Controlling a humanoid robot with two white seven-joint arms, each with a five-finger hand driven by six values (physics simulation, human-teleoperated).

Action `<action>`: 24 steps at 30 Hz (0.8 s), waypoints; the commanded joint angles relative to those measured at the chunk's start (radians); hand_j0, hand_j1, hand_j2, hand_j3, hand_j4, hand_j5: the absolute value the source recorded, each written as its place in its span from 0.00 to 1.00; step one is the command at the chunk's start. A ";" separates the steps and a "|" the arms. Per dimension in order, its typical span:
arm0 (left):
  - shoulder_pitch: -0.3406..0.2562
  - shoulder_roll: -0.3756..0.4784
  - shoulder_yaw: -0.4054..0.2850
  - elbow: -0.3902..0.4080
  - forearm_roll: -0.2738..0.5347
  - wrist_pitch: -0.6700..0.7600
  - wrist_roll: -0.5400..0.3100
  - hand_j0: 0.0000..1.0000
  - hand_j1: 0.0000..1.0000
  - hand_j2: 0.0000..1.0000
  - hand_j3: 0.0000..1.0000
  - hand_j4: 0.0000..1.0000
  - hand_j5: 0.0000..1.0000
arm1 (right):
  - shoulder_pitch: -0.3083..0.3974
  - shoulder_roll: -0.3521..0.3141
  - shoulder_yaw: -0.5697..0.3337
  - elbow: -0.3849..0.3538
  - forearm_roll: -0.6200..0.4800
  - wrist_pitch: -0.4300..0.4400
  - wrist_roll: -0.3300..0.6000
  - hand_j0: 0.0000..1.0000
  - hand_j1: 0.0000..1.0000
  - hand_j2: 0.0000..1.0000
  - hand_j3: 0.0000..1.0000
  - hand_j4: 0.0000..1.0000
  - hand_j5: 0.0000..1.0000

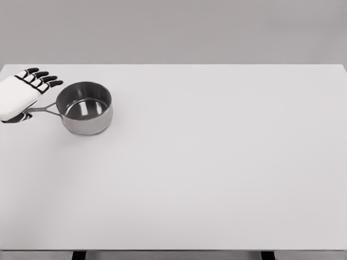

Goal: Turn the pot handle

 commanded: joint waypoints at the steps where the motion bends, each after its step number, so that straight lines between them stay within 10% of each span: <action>1: 0.000 -0.004 0.001 0.013 -0.012 0.000 0.001 1.00 1.00 1.00 1.00 1.00 1.00 | 0.000 0.000 0.000 0.000 0.001 0.000 0.000 1.00 1.00 1.00 1.00 1.00 1.00; 24: -0.029 -0.011 -0.001 0.066 -0.024 -0.002 0.005 1.00 1.00 1.00 1.00 1.00 1.00 | 0.000 0.000 0.000 0.000 0.001 0.000 0.000 1.00 1.00 1.00 1.00 1.00 1.00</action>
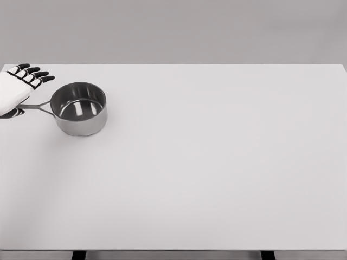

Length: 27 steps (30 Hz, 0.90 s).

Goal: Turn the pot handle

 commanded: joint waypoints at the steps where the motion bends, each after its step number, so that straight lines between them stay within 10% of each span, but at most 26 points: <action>1: 0.000 0.001 0.001 0.002 0.002 0.000 0.001 1.00 1.00 1.00 1.00 1.00 1.00 | 0.000 0.000 0.000 0.000 0.001 0.000 0.000 1.00 1.00 1.00 1.00 1.00 1.00; 27: -0.028 -0.011 -0.006 0.036 -0.002 0.000 0.001 1.00 1.00 1.00 1.00 1.00 1.00 | 0.000 0.000 0.000 0.000 0.001 0.000 0.000 1.00 1.00 1.00 1.00 1.00 1.00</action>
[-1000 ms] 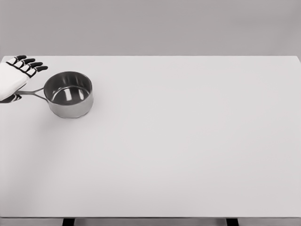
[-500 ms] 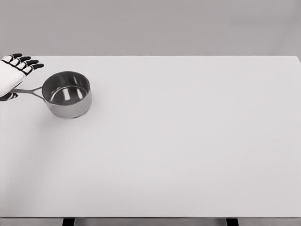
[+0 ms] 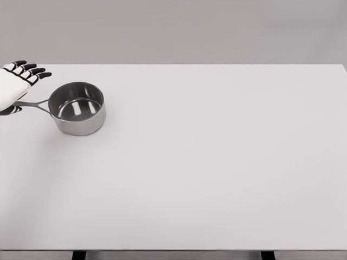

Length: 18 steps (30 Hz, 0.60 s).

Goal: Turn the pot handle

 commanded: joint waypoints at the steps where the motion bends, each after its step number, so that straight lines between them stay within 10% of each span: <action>1: 0.000 0.001 0.000 0.000 0.002 0.000 0.000 1.00 1.00 1.00 1.00 1.00 1.00 | 0.000 0.000 0.000 0.000 0.001 0.000 0.000 1.00 1.00 1.00 1.00 1.00 1.00; 18: 0.000 -0.018 0.000 -0.002 -0.022 -0.002 0.002 1.00 1.00 1.00 1.00 1.00 1.00 | 0.000 0.000 0.000 0.000 0.001 0.000 0.000 1.00 1.00 1.00 1.00 1.00 1.00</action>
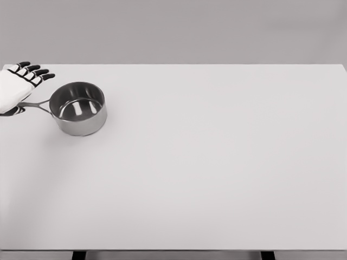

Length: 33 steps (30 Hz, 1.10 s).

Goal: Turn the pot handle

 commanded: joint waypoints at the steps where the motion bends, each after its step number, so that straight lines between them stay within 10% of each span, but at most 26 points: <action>1: 0.000 0.004 0.000 -0.001 0.003 -0.001 0.001 1.00 1.00 1.00 1.00 1.00 1.00 | 0.000 0.000 0.000 0.000 0.001 0.000 0.000 1.00 1.00 1.00 1.00 1.00 1.00; 33: -0.008 -0.004 0.007 0.016 -0.027 -0.003 -0.002 1.00 1.00 1.00 1.00 1.00 1.00 | 0.000 0.000 0.000 0.000 0.001 0.000 0.000 1.00 1.00 1.00 1.00 1.00 1.00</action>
